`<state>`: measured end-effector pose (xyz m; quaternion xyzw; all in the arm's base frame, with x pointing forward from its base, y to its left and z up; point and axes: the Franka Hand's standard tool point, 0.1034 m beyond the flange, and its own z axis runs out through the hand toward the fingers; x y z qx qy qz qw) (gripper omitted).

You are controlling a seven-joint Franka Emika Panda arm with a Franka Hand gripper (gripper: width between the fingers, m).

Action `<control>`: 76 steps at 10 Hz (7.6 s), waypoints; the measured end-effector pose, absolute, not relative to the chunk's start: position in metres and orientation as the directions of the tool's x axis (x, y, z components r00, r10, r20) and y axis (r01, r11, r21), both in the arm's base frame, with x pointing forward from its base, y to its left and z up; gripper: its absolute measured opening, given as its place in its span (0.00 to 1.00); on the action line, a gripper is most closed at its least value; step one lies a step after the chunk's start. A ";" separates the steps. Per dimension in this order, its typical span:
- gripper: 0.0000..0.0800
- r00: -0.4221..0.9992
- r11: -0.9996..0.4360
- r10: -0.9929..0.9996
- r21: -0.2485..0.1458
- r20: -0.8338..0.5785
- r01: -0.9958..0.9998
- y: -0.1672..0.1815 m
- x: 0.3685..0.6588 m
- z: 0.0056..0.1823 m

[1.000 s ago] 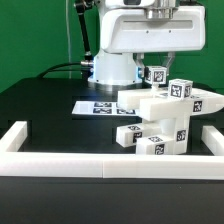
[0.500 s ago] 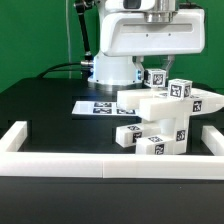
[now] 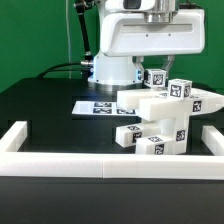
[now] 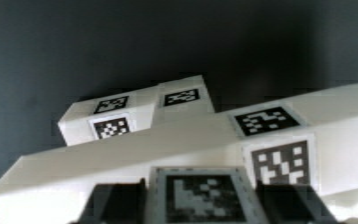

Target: Assemble chair

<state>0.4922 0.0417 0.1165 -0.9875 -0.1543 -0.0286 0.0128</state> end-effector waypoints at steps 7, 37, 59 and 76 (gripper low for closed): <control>0.36 0.987 -0.988 0.151 -0.029 0.058 0.153 0.043 0.492 0.116; 0.81 0.996 -0.994 -0.069 -0.088 0.050 -0.064 0.045 0.492 0.116; 0.36 0.953 -0.950 -0.299 -0.106 0.039 -0.294 0.040 0.494 0.116; 0.81 0.954 -0.949 -0.296 -0.122 0.038 -0.289 0.043 0.494 0.116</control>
Offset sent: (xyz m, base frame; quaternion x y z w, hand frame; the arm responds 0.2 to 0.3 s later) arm 0.0000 0.0000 0.0000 0.0000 0.0000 0.0000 1.0000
